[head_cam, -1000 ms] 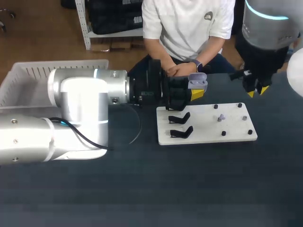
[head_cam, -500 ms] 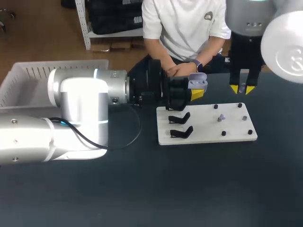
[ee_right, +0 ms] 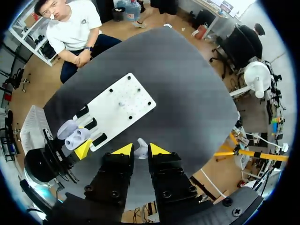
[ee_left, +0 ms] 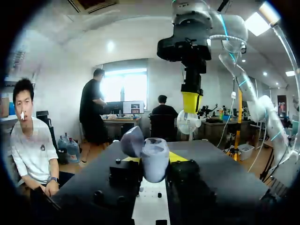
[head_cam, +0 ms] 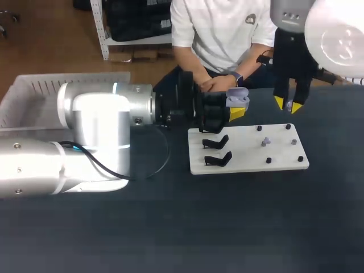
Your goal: Pick up each earbud case from the left stands, insert the matching earbuds, close the lid, and place the case in the box.
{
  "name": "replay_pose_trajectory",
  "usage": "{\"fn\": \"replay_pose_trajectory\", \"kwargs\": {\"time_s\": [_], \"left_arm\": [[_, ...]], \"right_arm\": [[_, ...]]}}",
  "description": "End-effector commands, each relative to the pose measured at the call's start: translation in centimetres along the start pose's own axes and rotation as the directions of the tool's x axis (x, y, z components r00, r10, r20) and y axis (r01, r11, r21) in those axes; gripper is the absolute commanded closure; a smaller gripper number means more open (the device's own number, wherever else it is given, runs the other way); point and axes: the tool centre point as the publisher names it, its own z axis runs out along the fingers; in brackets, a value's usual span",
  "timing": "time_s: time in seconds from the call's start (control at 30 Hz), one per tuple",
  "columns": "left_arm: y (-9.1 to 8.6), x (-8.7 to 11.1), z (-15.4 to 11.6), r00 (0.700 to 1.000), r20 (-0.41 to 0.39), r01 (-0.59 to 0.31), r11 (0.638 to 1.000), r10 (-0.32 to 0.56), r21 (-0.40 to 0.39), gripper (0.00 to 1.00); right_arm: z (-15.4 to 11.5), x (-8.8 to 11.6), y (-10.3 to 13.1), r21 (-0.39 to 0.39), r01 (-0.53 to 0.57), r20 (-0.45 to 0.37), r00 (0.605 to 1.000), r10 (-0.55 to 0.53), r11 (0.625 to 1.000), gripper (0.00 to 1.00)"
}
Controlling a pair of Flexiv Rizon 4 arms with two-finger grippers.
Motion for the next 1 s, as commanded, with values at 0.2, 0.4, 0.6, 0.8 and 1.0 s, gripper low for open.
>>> {"fn": "replay_pose_trajectory", "kwargs": {"time_s": [0.2, 0.4, 0.6, 0.8, 1.0], "left_arm": [[-0.1, 0.2, 0.1, 1.000, 0.007, -0.004, 1.000, 0.004, -0.005, 1.00], [-0.1, 0.2, 0.1, 1.000, 0.007, -0.004, 1.000, 0.004, -0.005, 1.00], [-0.1, 0.2, 0.1, 1.000, 0.007, -0.004, 1.000, 0.004, -0.005, 1.00], [-0.1, 0.2, 0.1, 1.000, 0.007, -0.004, 1.000, 0.004, -0.005, 1.00], [-0.1, 0.2, 0.1, 1.000, 0.007, -0.004, 1.000, 0.004, -0.005, 1.00]], "right_arm": [[-1.0, -0.4, 3.6, -0.017, 0.027, 0.015, 1.000, -0.027, 0.999, 1.00], [-1.3, -1.0, 6.0, -0.014, 0.062, 0.034, 0.998, -0.061, 0.998, 1.00], [-0.9, -1.6, 7.7, -0.001, 0.090, 0.036, 0.995, -0.089, 0.996, 1.00], [-0.8, -1.2, 8.6, 0.003, 0.125, 0.037, 0.991, -0.126, 0.992, 1.00], [-0.6, -0.7, 8.9, 0.007, 0.146, 0.031, 0.989, -0.146, 0.989, 1.00]]}}
